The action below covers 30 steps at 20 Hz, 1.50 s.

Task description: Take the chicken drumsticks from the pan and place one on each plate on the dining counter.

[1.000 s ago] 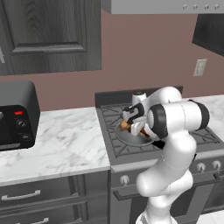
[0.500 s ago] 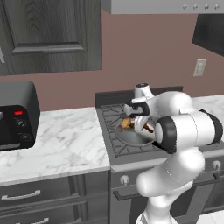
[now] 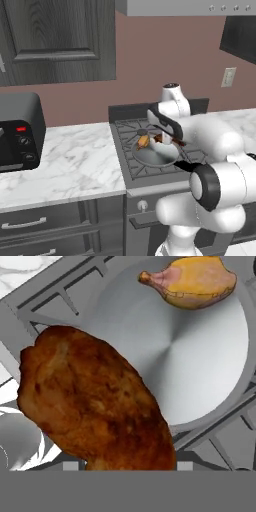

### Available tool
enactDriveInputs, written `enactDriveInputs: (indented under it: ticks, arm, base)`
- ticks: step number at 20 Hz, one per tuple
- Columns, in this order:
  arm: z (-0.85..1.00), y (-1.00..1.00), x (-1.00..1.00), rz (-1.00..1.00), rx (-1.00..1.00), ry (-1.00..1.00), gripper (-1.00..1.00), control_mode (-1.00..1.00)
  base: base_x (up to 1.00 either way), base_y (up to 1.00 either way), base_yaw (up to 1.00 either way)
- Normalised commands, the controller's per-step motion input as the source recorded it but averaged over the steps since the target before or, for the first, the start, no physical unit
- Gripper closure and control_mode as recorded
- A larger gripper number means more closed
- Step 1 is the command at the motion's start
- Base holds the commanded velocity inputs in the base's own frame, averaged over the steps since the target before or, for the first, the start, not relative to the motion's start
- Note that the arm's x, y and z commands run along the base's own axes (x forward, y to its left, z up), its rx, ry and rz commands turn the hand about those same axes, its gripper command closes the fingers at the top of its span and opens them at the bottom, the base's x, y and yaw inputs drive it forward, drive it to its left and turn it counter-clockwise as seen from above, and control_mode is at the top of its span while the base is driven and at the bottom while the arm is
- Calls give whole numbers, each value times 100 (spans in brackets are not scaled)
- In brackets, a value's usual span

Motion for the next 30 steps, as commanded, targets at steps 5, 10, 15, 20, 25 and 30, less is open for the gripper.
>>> enactDriveInputs:
  ticks: [5, 10, 15, 20, 25, 30]
  arm:
    - [35, 0, -49, -2, 0, -2, 100, -100]
    - [24, 1, -36, -9, -1, -12, 100, -100]
    - [4, 0, -5, -2, 0, -4, 100, -100]
    - [0, 0, 0, 0, 0, 0, 100, -100]
    - [0, 0, -1, 0, 0, 0, 100, -100]
    - [0, 0, -2, 0, 0, 0, 100, 100]
  base:
    - [0, 0, 0]
    - [0, 0, 0]
    - [0, 0, 0]
    - [0, 0, 0]
    - [0, 0, 0]
    - [-35, 0, 0]
